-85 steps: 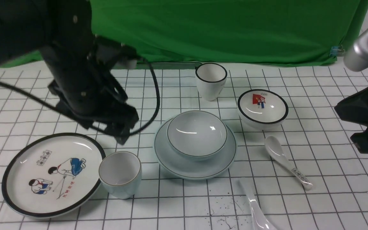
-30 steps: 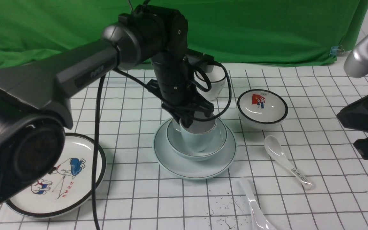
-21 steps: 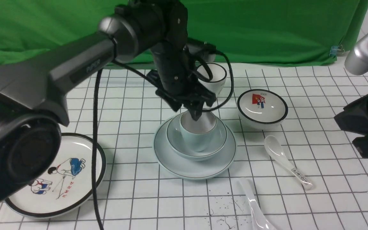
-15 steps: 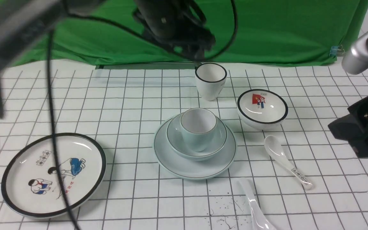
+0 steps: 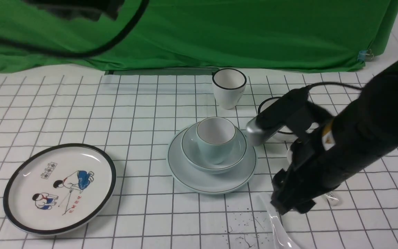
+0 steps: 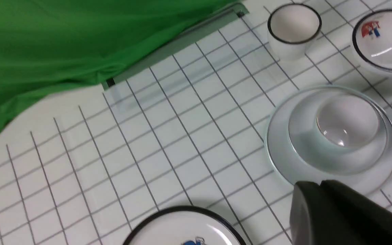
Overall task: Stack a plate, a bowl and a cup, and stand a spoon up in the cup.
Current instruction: Use the right arm to grab a blue soup spoon
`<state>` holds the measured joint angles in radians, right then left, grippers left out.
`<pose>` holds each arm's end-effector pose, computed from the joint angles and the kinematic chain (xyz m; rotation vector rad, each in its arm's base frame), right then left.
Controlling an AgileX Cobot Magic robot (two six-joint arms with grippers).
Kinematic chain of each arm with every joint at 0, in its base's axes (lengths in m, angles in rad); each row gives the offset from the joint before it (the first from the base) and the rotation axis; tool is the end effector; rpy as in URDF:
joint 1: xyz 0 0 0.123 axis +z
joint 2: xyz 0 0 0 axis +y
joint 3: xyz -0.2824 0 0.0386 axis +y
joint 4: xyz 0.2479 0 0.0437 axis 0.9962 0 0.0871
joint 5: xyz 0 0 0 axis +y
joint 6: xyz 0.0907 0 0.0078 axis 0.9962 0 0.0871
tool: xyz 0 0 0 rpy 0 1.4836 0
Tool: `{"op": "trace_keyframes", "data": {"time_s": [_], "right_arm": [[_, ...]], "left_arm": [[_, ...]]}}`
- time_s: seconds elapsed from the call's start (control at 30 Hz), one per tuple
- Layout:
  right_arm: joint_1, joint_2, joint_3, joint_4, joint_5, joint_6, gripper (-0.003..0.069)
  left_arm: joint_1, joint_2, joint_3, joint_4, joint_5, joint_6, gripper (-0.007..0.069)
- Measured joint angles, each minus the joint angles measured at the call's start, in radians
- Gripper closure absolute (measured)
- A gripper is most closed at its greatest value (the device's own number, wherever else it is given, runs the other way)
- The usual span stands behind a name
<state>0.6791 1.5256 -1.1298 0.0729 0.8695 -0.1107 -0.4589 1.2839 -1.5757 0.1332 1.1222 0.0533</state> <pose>0.2350 0.1962 0.2676 -1.0205 2.5782 0.2412 0.2277 -0.1004 0.4569 0.5893 2.2277 -0.0395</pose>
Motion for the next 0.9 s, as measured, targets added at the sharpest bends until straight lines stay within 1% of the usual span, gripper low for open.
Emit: {"op": "trace_keyframes", "data": {"time_s": [0.1,0.2,0.27,0.37,0.47,0.73,0.8,0.9], "right_arm": [[0.002,0.068,0.0,-0.001,-0.048,0.022,0.0101],[0.002,0.121,0.0,-0.003,-0.091,0.046,0.0085],[0.002,0.166,0.0,-0.011,-0.134,0.074,0.0088],[0.002,0.216,0.0,-0.045,-0.165,0.127,0.0107],[0.002,0.249,0.011,-0.073,-0.2,0.169,0.012],[-0.02,0.304,0.059,-0.085,-0.277,0.197,0.0132],[-0.021,0.304,0.06,-0.085,-0.286,0.196,0.0167],[-0.021,0.304,0.061,-0.083,-0.297,0.196,0.0325]], "left_arm": [[0.0,-0.098,0.145,-0.014,-0.039,-0.009,0.0659],[0.0,-0.175,0.26,-0.022,-0.06,-0.021,0.0659],[0.0,-0.24,0.352,-0.022,-0.076,-0.037,0.0659],[0.0,-0.301,0.439,-0.022,-0.086,-0.053,0.0659],[0.0,-0.332,0.482,-0.022,-0.086,-0.073,0.0659],[0.0,-0.346,0.506,-0.022,-0.086,-0.077,0.0659],[0.0,-0.346,0.506,-0.022,-0.086,-0.077,0.0659],[0.0,-0.346,0.506,-0.022,-0.086,-0.077,0.0659]]}}
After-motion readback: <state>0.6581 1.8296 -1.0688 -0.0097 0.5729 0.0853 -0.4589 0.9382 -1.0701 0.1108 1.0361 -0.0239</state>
